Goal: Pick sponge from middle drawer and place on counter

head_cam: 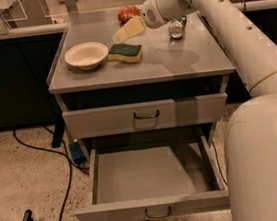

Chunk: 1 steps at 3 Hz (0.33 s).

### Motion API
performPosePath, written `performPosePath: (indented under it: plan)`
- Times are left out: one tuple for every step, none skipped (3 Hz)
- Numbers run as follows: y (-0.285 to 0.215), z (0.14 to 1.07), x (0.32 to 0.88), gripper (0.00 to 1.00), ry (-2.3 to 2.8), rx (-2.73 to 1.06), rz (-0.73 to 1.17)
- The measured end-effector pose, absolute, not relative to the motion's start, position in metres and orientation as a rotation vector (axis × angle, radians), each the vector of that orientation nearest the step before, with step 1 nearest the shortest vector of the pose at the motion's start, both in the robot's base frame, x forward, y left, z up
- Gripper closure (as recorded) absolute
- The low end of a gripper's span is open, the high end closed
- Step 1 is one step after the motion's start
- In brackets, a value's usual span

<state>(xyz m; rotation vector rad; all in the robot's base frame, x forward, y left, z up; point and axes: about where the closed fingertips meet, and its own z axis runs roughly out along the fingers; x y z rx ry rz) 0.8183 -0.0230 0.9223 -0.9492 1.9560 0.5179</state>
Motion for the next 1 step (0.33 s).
performPosePath:
  plan:
    - [-0.023,0.9223,0.8183,0.0,1.956,-0.949,0.518]
